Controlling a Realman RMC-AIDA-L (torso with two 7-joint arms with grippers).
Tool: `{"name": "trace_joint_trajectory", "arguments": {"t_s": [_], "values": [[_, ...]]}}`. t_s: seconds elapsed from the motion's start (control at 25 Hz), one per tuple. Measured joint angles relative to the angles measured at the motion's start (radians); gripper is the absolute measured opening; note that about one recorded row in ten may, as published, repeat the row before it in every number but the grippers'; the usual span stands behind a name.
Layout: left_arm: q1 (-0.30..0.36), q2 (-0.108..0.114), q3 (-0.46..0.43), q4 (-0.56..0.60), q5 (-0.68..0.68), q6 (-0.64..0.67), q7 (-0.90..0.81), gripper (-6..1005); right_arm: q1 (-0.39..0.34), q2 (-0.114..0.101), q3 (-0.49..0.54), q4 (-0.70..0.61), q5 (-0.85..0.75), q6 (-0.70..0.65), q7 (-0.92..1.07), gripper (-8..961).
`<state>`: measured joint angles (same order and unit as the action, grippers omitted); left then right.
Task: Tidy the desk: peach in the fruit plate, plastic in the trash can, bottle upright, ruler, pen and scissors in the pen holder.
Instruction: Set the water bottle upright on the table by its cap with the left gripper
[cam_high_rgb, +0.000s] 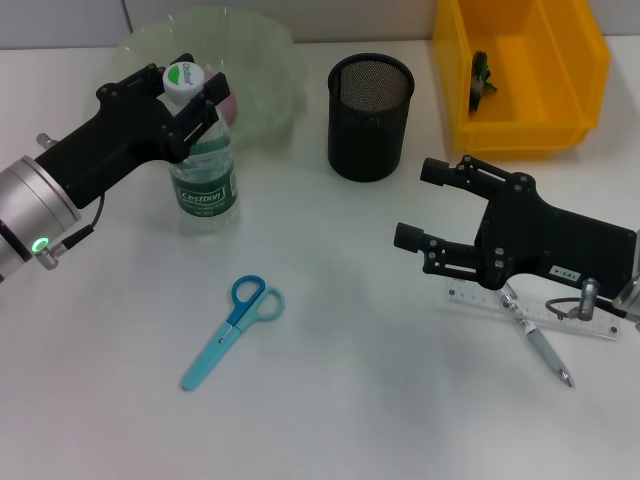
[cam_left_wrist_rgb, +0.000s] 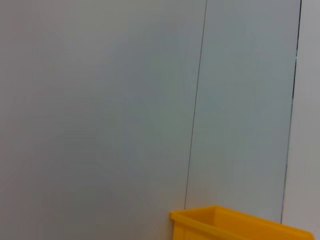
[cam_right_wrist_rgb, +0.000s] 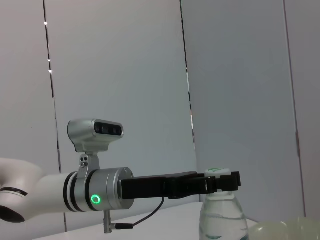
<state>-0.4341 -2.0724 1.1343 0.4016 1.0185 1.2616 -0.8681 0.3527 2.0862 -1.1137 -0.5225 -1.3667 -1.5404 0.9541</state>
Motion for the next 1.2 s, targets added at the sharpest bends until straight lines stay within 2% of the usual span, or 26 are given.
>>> {"name": "trace_joint_trajectory", "arguments": {"t_s": [0.96,1.2], "values": [[-0.003,-0.002,0.001,0.003,-0.009,0.016,-0.001,612,0.001,0.000,0.008,-0.004,0.000,0.002,0.000,819],[-0.002,-0.001,-0.013,0.011,-0.018,0.059,0.000,615,0.002,0.000,0.008,-0.006,0.000,-0.001,0.000,819]]}}
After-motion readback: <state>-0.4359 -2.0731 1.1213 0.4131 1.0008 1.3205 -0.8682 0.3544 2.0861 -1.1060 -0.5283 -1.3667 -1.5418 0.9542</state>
